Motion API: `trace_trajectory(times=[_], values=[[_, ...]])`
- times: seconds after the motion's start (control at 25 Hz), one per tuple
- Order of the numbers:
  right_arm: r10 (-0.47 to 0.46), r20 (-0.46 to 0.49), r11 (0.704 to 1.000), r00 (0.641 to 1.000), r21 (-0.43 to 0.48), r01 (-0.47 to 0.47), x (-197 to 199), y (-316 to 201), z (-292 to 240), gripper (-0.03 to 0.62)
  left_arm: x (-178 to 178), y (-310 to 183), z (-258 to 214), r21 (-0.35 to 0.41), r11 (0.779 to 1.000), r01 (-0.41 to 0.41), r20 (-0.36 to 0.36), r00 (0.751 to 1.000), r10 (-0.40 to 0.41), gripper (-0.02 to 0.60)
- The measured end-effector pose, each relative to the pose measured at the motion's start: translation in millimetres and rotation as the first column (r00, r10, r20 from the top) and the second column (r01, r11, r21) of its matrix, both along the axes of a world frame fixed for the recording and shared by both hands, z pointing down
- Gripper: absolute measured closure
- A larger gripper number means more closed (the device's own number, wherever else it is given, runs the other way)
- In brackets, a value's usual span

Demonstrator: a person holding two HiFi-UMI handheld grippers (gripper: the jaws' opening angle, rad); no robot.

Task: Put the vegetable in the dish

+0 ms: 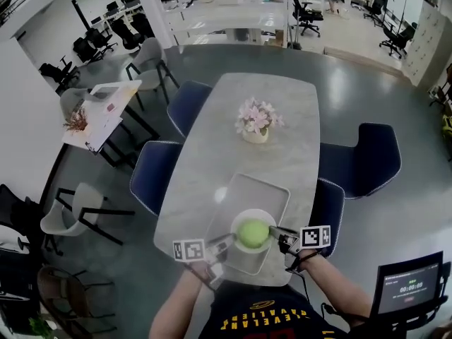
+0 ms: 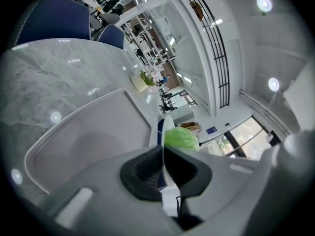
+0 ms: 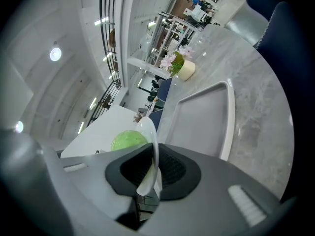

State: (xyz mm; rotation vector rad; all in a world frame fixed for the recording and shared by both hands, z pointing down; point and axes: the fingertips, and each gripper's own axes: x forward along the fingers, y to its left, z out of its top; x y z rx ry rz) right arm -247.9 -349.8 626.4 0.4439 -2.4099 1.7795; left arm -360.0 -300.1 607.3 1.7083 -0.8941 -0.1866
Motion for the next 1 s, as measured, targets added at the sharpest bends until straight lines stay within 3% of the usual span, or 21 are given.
trace_trajectory(times=[0.36, 1.0], values=[[0.082, -0.057, 0.996, 0.995, -0.021, -0.083, -25, -42, 38, 0.551, -32, -52, 38, -0.028, 0.997, -0.071, -0.011, 0.997, 0.071, 0.570], [0.201, -0.243, 0.966, 0.949, -0.113, -0.233, -36, -95, 104, 0.542, -47, -122, 112, -0.188, 0.967, -0.171, 0.028, 0.983, 0.180, 0.560]])
